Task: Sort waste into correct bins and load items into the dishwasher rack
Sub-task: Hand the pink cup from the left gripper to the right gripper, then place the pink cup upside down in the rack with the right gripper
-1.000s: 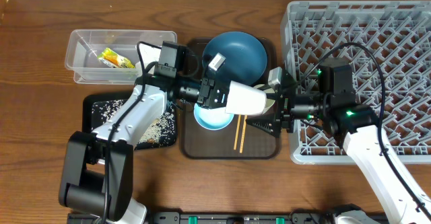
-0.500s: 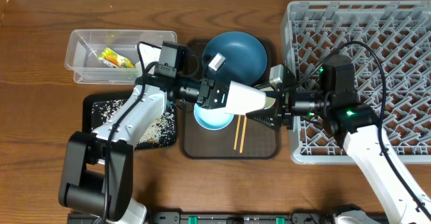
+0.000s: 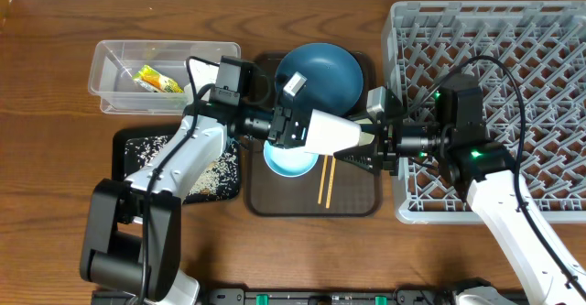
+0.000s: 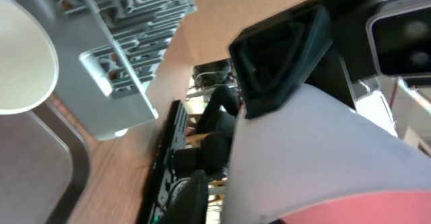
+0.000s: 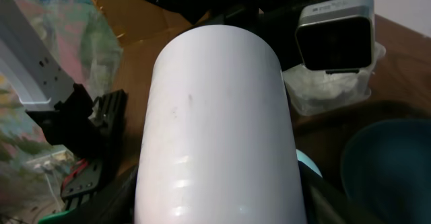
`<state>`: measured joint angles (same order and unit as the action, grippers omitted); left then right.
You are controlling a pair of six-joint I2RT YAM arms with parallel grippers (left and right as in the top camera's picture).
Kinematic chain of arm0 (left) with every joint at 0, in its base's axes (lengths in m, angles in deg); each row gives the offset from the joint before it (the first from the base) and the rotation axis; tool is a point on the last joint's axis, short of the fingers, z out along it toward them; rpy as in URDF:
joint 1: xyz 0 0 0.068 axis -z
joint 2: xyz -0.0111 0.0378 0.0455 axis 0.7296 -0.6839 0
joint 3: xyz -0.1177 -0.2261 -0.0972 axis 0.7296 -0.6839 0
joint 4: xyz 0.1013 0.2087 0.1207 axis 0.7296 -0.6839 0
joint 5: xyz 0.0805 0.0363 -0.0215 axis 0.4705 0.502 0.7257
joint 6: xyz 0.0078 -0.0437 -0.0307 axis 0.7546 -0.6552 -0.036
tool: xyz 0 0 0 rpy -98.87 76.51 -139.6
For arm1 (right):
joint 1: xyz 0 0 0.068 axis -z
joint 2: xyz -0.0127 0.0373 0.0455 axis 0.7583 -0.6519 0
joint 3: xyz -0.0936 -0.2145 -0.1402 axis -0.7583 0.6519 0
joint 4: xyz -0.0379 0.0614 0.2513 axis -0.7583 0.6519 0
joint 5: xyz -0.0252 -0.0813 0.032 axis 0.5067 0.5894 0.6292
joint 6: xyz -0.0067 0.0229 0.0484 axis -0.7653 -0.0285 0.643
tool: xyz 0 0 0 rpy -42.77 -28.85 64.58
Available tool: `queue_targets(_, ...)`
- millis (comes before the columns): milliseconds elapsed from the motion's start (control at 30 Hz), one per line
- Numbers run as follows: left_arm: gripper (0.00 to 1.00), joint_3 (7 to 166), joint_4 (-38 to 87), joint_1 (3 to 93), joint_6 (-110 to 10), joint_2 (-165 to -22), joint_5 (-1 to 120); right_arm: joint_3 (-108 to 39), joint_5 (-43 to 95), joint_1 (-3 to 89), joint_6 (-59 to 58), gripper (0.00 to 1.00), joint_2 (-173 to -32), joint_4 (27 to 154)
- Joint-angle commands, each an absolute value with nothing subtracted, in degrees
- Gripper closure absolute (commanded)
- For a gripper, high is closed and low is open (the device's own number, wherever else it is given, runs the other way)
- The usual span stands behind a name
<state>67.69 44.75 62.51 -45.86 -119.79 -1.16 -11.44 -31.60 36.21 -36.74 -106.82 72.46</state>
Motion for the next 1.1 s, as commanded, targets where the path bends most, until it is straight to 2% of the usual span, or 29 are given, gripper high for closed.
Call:
queue_targets(0,0.76,68.8,44.4,62.7,-46.3,-120.0,7.5,-12.3,-28.8,34.7,-31.7,0.51,-107.0,72.5)
queue_targets(100,0.71,68.8,43.1,62.6,-46.3,-120.0,18.1,-12.3,-21.0,34.9,-26.8,0.58,-107.0,72.9)
queue_targets(233,0.62,68.8,39.3,61.1,-46.3,-119.7,33.9,-12.5,-11.9,36.5,-24.3,0.59,-106.5,75.3)
queue_targets(333,0.58,68.8,36.1,58.2,-44.9,-118.1,38.7,-13.3,-5.4,38.6,-24.3,0.58,-105.2,79.2)
queue_targets(433,0.57,68.8,32.2,54.5,-42.0,-114.5,41.4,-15.9,2.6,41.9,-23.5,0.61,-103.6,86.4)
queue_targets(567,0.57,68.8,26.4,51.2,-38.8,-108.2,51.5,-22.4,11.2,48.5,-21.2,0.72,-102.7,97.4)
queue_targets(700,0.57,68.8,22.1,50.4,-38.7,-103.3,64.5,-27.6,19.0,56.5,-15.6,0.72,-102.7,103.5)
queue_targets(800,0.57,68.8,20.7,50.4,-38.7,-101.5,67.6,-29.0,21.1,62.7,-14.3,0.68,-102.8,104.6)
queue_targets(900,0.57,68.8,20.3,50.4,-38.8,-101.2,67.6,-29.1,23.6,68.5,-12.9,0.67,-103.1,105.1)
queue_targets(1067,0.57,68.8,19.8,50.4,-38.9,-101.3,67.6,-29.1,26.7,79.7,-9.3,0.73,-104.9,107.0)
